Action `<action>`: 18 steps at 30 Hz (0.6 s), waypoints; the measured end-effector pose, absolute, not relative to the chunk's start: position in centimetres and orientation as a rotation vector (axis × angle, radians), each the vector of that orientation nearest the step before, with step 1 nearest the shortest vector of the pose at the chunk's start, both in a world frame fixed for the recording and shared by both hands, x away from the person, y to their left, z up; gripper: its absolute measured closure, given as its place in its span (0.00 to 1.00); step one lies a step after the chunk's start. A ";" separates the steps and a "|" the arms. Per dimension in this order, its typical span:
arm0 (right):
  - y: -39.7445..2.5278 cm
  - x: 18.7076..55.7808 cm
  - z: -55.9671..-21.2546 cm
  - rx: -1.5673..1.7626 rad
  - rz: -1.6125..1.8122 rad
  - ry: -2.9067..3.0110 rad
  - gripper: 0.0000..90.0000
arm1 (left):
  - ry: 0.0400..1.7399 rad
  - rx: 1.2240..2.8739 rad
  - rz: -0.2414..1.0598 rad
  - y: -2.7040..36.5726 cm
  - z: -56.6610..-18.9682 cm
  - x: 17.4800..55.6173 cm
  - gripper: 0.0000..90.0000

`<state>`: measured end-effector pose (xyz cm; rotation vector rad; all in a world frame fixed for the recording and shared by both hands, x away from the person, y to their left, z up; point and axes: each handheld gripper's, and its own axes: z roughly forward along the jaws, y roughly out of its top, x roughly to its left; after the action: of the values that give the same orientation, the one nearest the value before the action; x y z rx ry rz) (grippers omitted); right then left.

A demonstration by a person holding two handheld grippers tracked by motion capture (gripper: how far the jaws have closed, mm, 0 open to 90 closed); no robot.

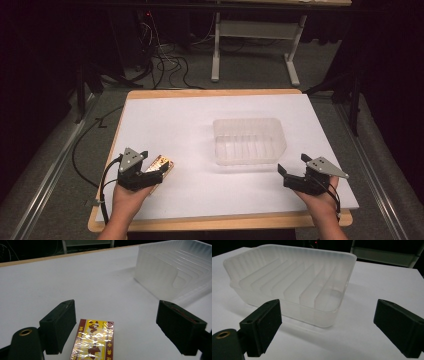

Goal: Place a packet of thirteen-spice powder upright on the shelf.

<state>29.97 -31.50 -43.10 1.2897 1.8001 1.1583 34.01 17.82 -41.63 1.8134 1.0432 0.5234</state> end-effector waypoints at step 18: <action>-31.9 30.1 -43.4 1.307 1.143 1.799 0.09 | 1.040 1.826 0.519 17.9 -41.8 34.1 0.19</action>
<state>30.08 -31.86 -43.41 1.3068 1.7994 1.1426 34.08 17.94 -41.78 1.8264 1.0398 0.5193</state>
